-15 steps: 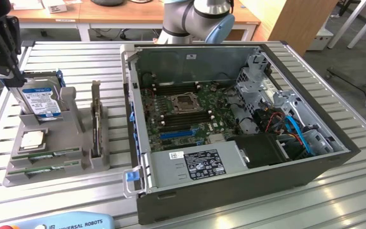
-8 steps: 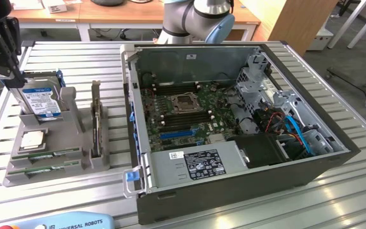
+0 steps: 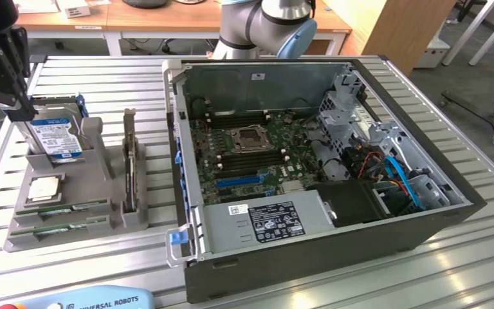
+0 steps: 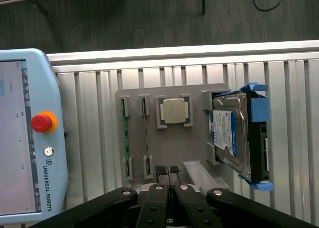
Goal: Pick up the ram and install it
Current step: 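Pick up the ram and move it above insertion slot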
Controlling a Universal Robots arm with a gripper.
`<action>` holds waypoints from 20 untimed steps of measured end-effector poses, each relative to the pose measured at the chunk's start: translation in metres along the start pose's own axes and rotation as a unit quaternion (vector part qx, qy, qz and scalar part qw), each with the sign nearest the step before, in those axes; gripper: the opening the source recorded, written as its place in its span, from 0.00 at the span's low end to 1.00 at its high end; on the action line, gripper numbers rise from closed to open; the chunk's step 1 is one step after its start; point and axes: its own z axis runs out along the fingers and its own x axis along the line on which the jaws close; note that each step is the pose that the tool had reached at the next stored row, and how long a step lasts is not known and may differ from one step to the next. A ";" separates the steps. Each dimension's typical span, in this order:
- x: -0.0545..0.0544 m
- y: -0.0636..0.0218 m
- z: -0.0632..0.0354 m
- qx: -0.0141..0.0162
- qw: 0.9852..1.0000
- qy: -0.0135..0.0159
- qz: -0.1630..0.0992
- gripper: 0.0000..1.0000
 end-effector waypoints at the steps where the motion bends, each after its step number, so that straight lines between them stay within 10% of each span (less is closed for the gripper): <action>1: 0.000 0.0000 0.0006 0.000 1.000 0.000 0.000 0.10; 20: 0.000 -0.0004 0.0085 0.000 1.000 0.000 0.000 0.17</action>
